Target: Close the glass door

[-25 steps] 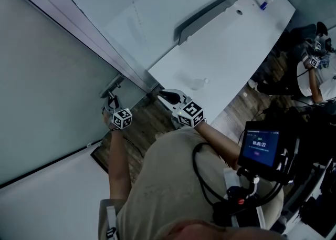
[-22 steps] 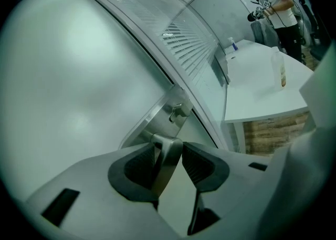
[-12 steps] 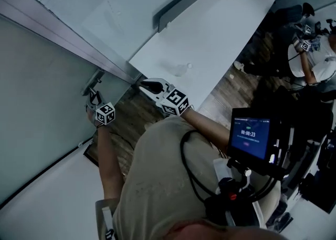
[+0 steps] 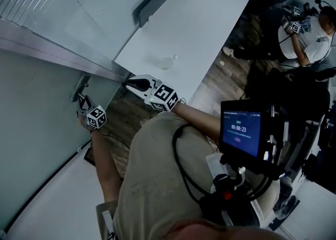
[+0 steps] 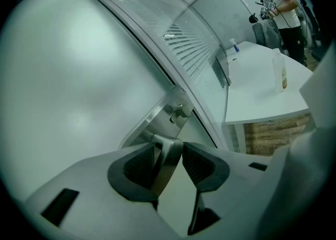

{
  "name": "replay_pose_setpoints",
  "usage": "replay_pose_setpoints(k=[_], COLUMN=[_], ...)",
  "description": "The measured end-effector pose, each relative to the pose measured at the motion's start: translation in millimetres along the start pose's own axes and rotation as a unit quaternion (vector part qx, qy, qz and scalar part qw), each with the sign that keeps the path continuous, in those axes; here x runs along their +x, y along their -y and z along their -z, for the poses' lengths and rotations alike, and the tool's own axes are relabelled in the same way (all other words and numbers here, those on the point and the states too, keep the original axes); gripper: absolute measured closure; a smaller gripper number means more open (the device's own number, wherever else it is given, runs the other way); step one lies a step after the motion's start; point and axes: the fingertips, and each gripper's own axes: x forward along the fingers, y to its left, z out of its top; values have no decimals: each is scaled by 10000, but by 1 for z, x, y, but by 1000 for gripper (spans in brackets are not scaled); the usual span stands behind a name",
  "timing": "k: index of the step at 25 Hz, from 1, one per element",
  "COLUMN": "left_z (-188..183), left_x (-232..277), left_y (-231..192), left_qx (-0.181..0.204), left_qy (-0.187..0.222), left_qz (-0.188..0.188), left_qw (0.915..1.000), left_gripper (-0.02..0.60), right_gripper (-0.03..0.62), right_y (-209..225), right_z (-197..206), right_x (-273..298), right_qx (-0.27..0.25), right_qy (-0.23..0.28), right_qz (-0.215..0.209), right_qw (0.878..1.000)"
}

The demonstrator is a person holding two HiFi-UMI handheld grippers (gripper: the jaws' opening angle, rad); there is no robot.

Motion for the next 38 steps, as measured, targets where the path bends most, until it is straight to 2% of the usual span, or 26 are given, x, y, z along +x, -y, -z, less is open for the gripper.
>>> replay_pose_setpoints(k=[21, 38], left_z=[6, -2], left_x=[-10, -14], left_y=[0, -3], left_qx=[-23, 103], left_qy=[108, 253], left_qz=[-84, -369], left_qw=[9999, 9989], left_gripper=[410, 410], right_gripper=[528, 528], right_y=[4, 4], right_z=[-6, -11], right_x=[1, 6], right_qx=[-11, -124], right_qy=[58, 18], right_qz=[59, -68], right_qw=[10000, 9999])
